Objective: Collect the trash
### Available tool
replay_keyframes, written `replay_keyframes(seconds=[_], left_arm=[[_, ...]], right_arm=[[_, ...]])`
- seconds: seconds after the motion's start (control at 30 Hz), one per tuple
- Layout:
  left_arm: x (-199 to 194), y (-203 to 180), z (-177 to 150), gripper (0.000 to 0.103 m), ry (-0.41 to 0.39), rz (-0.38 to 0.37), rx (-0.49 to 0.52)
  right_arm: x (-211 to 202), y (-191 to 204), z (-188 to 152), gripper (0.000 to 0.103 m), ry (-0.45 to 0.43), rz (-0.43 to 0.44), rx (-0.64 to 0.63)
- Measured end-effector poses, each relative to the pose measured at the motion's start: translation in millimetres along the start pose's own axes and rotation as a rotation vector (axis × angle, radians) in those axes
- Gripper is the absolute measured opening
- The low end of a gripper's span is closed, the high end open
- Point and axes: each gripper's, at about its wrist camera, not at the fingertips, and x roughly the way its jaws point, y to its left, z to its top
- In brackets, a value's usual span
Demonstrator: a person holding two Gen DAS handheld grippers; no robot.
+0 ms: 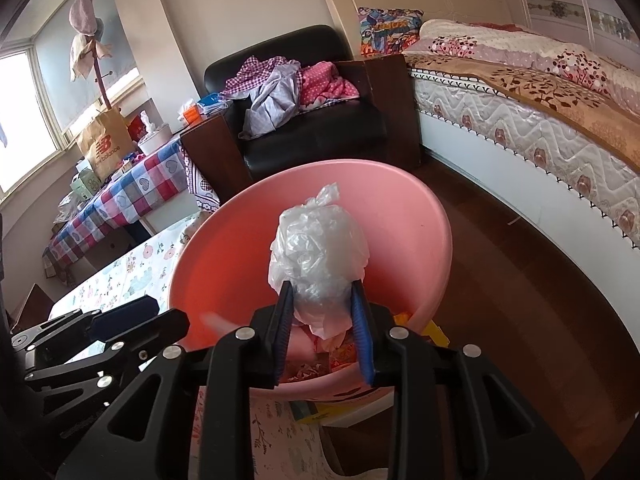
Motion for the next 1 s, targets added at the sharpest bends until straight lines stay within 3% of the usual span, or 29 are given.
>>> replay_keyframes(seconds=[0.17, 1.0], left_arm=[[-5, 0, 1, 0.041, -0.011, -0.013, 0.001], [-45, 12, 1, 0.046, -0.085, -0.03, -0.071]], right_arm=[[-1, 0, 2, 0.04, -0.006, -0.009, 0.003], [-35, 25, -4, 0.04, -0.026, 0.038, -0.068]])
